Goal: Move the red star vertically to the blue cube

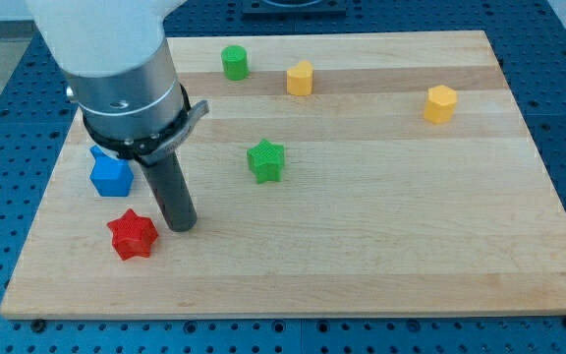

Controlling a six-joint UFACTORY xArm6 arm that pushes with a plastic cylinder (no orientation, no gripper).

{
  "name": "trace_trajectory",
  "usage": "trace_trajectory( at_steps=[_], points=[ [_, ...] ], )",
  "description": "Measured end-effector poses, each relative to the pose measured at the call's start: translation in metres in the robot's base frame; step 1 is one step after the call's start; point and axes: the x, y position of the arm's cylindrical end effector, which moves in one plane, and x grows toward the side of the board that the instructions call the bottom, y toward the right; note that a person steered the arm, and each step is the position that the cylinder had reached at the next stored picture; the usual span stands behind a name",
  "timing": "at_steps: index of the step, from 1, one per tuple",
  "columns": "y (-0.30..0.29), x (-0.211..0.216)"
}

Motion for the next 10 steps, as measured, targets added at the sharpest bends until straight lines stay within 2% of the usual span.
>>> trace_trajectory(
  at_steps=[4,5,6,8,10],
  points=[
    [-0.052,0.021],
    [-0.025,0.005],
    [0.008,0.019],
    [0.006,0.052],
    [-0.009,0.052]
  ],
)
